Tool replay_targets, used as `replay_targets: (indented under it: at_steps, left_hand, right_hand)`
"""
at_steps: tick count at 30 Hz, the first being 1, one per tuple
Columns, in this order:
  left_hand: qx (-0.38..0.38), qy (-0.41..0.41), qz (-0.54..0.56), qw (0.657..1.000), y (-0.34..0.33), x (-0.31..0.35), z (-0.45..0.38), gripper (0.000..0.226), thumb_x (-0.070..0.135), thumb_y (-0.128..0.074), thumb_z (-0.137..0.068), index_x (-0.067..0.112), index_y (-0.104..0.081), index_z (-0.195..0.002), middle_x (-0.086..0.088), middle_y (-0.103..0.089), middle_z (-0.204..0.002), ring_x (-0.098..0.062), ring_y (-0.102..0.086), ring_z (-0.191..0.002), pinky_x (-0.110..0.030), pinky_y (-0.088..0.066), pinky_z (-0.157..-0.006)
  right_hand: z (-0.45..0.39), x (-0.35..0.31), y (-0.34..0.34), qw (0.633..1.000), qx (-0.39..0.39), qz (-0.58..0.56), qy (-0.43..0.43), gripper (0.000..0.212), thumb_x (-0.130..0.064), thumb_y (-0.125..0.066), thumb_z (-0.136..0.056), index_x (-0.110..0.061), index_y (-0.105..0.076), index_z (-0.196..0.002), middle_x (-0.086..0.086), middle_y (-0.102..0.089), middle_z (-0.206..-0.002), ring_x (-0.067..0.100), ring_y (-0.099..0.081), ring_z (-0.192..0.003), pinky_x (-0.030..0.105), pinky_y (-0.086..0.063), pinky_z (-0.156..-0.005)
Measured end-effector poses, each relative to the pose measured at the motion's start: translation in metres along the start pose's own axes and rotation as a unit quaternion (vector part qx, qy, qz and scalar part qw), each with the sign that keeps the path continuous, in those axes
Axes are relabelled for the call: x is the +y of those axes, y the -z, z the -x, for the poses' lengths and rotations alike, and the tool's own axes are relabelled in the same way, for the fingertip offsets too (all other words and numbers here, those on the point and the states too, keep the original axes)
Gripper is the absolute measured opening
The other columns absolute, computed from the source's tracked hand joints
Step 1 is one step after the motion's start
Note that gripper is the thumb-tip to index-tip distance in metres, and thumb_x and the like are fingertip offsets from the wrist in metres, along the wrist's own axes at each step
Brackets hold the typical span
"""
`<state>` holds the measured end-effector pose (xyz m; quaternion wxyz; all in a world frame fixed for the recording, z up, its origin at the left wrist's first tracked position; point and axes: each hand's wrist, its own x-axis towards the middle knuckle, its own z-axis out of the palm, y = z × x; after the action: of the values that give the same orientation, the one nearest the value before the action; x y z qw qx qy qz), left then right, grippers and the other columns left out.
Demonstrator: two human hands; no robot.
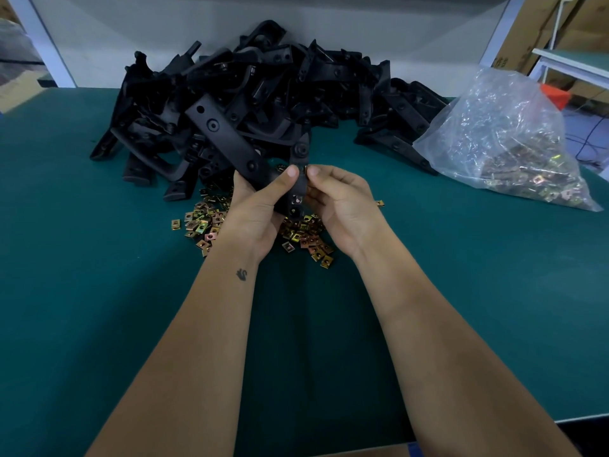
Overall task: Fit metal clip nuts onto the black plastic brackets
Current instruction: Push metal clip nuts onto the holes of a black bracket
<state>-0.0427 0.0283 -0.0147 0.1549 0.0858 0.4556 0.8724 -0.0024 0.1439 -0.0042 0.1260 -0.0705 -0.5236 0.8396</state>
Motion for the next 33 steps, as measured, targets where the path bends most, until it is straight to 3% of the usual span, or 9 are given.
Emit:
replay_targets:
  at_steps: [8,17,24,29,31,33]
  left_hand:
    - [-0.015,-0.013,-0.009,1.0,0.0005,-0.0037,-0.0021,0.078,0.015,-0.078,-0.07,0.022,-0.041,-0.138,-0.006,-0.062,-0.134,-0.019,-0.062,-0.119,-0.044,-0.047,-0.107]
    - [-0.026,-0.015,-0.042,0.999,0.0033,-0.0071,-0.0052,0.081,0.016,-0.08,-0.068,0.022,-0.04,-0.137,-0.005,-0.065,-0.129,-0.019,-0.065,-0.116,-0.045,-0.049,-0.103]
    - [-0.019,-0.01,-0.033,0.999,0.0018,-0.0099,-0.0064,0.059,0.007,-0.072,-0.084,0.018,-0.043,-0.134,-0.008,-0.064,-0.129,-0.017,-0.067,-0.111,-0.038,-0.054,-0.096]
    - [-0.002,-0.029,0.005,1.0,-0.0029,-0.0083,-0.005,0.064,0.009,-0.077,-0.075,0.016,-0.048,-0.131,-0.01,-0.065,-0.128,-0.021,-0.066,-0.114,-0.042,-0.052,-0.1]
    - [0.003,-0.041,0.029,0.999,-0.0029,-0.0061,-0.0051,0.06,0.008,-0.078,-0.076,0.016,-0.05,-0.128,-0.009,-0.067,-0.122,-0.021,-0.068,-0.11,-0.038,-0.055,-0.093]
    - [0.019,-0.051,0.075,0.996,-0.0013,-0.0029,-0.0061,0.058,0.006,-0.076,-0.079,0.016,-0.049,-0.13,-0.007,-0.069,-0.116,-0.021,-0.069,-0.107,-0.036,-0.056,-0.088]
  right_hand:
    - [0.0014,-0.003,-0.0009,1.0,0.002,-0.004,0.004,0.018,-0.001,-0.057,-0.094,-0.007,-0.064,-0.079,0.006,-0.069,-0.077,0.015,-0.066,-0.071,0.022,-0.055,-0.066]
    - [0.0003,-0.0025,0.0002,0.995,-0.004,0.094,0.026,0.019,0.0,-0.056,-0.095,-0.007,-0.064,-0.078,0.005,-0.063,-0.075,0.011,-0.059,-0.068,0.019,-0.048,-0.064]
    - [0.0003,-0.0029,-0.0023,0.997,0.016,0.075,0.022,0.017,0.0,-0.061,-0.091,-0.008,-0.066,-0.076,0.006,-0.065,-0.079,0.018,-0.059,-0.082,0.029,-0.049,-0.082]
    - [-0.0001,-0.0019,-0.0035,0.992,0.036,0.118,0.04,0.009,-0.008,-0.064,-0.091,-0.005,-0.071,-0.088,0.013,-0.069,-0.091,0.028,-0.063,-0.094,0.041,-0.049,-0.097]
    - [-0.0001,-0.0021,-0.0054,0.988,0.029,0.141,0.058,0.014,-0.014,-0.062,-0.094,-0.006,-0.073,-0.092,0.01,-0.071,-0.092,0.025,-0.066,-0.097,0.039,-0.051,-0.097]
    - [-0.0003,-0.001,-0.0055,0.973,0.032,0.209,0.089,0.017,-0.018,-0.059,-0.095,-0.012,-0.075,-0.091,-0.001,-0.073,-0.085,0.012,-0.066,-0.087,0.027,-0.053,-0.084]
